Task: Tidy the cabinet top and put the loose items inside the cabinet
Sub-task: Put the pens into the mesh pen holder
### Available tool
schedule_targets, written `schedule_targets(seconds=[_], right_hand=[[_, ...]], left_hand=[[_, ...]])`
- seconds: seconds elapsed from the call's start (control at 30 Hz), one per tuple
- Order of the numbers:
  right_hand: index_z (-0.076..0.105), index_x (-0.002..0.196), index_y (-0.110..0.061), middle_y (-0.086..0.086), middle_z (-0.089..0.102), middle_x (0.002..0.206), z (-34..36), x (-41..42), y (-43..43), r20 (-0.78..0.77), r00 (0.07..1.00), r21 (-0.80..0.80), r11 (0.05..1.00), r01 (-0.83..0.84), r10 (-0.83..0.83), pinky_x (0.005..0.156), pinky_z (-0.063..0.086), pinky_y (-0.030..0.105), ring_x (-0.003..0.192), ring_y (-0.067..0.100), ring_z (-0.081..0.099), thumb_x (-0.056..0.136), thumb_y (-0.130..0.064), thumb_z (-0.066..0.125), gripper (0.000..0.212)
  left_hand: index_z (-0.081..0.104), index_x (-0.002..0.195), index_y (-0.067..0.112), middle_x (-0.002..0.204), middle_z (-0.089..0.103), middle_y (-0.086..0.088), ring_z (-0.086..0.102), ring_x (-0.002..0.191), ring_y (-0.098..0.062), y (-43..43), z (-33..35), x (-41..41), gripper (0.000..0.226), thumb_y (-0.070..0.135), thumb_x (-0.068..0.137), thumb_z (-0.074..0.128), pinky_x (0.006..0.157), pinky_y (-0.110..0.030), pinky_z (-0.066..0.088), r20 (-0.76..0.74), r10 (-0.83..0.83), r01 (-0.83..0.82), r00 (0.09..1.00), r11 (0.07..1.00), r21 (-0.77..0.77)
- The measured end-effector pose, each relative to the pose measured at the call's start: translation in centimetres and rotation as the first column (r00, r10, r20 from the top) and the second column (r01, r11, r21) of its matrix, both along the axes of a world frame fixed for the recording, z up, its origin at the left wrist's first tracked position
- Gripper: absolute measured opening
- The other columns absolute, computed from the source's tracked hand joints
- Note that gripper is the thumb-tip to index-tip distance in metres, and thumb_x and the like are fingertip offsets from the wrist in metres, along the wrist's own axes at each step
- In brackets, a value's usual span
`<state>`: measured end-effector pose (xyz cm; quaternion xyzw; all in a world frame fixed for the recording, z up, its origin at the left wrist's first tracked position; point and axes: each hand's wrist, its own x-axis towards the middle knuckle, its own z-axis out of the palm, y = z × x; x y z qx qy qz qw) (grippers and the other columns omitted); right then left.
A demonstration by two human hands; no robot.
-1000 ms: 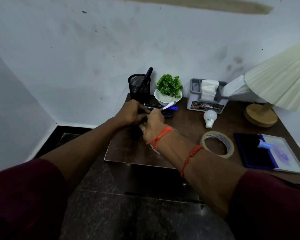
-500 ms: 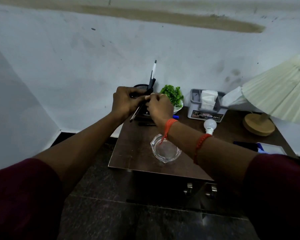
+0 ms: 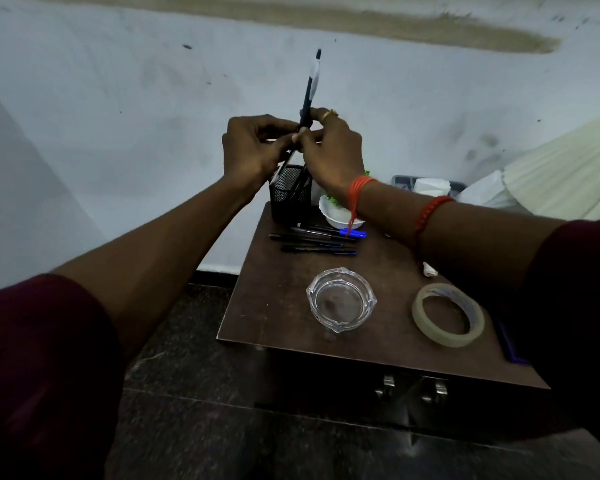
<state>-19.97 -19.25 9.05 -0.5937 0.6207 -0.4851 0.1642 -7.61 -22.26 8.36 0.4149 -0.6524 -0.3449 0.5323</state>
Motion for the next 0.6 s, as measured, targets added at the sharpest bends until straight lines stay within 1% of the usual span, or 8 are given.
schedule_targets(seconds=[0.1,0.17,0.33,0.47,0.53,0.6], right_hand=[[0.057,0.131,-0.017,0.003,0.072,0.108,0.3,-0.4,-1.0,-0.080,0.997,-0.025,1.000,-0.012,0.009,0.100,0.048,0.039,0.108,0.027,0.065,0.091,-0.030,0.047,0.044],[0.057,0.132,-0.017,0.004,0.073,0.108,0.4,-0.8,-1.6,-0.113,0.993,-0.023,0.999,-0.023,0.020,0.100,0.048,0.039,0.110,0.028,0.064,0.092,-0.030,0.046,0.043],[0.057,0.130,-0.015,0.007,0.073,0.105,-0.7,-1.1,-2.8,-0.113,0.993,0.011,0.999,-0.030,0.031,0.100,0.048,0.037,0.112,0.027,0.062,0.095,-0.030,0.047,0.039],[0.058,0.127,-0.016,0.008,0.073,0.103,-2.5,-1.0,-3.4,-0.111,0.993,0.059,0.998,-0.037,0.043,0.099,0.049,0.037,0.111,0.028,0.063,0.094,-0.029,0.048,0.037],[0.058,0.127,-0.016,0.009,0.072,0.106,-3.1,-0.9,-3.6,-0.115,0.992,0.084,0.995,-0.045,0.054,0.100,0.048,0.036,0.113,0.029,0.061,0.094,-0.029,0.048,0.036],[0.058,0.127,-0.016,0.010,0.069,0.115,-3.6,-0.7,-3.6,-0.130,0.989,0.129,0.990,-0.058,0.075,0.102,0.045,0.032,0.117,0.028,0.058,0.095,-0.028,0.049,0.036]], left_hand=[[0.077,0.092,0.009,0.086,0.077,-0.010,0.075,0.082,-0.022,-0.7,0.1,-0.4,0.024,0.023,0.073,0.080,0.079,-0.044,0.061,-0.036,0.000,0.000,0.999,1.000,-0.002],[0.077,0.093,0.010,0.087,0.077,-0.010,0.075,0.083,-0.024,-1.2,-0.2,-0.6,0.023,0.024,0.075,0.079,0.080,-0.045,0.060,-0.050,0.005,-0.005,0.999,1.000,-0.002],[0.077,0.086,0.019,0.087,0.077,-0.009,0.074,0.085,-0.027,-2.1,-2.0,-0.8,0.013,0.023,0.074,0.079,0.082,-0.049,0.059,-0.073,-0.003,0.006,0.997,0.999,0.035],[0.077,0.088,0.013,0.088,0.077,-0.011,0.074,0.086,-0.027,-2.4,-3.7,-0.6,0.016,0.021,0.075,0.078,0.083,-0.050,0.059,-0.066,0.011,-0.007,0.998,0.999,0.052],[0.076,0.089,0.012,0.087,0.076,-0.011,0.074,0.085,-0.026,-2.5,-4.4,-0.4,0.016,0.020,0.075,0.079,0.085,-0.048,0.059,-0.056,0.024,-0.020,0.998,0.997,0.073],[0.076,0.089,0.012,0.086,0.076,-0.010,0.074,0.084,-0.024,-2.5,-5.1,-0.2,0.016,0.018,0.074,0.079,0.085,-0.046,0.059,-0.034,0.041,-0.038,0.999,0.994,0.099]])
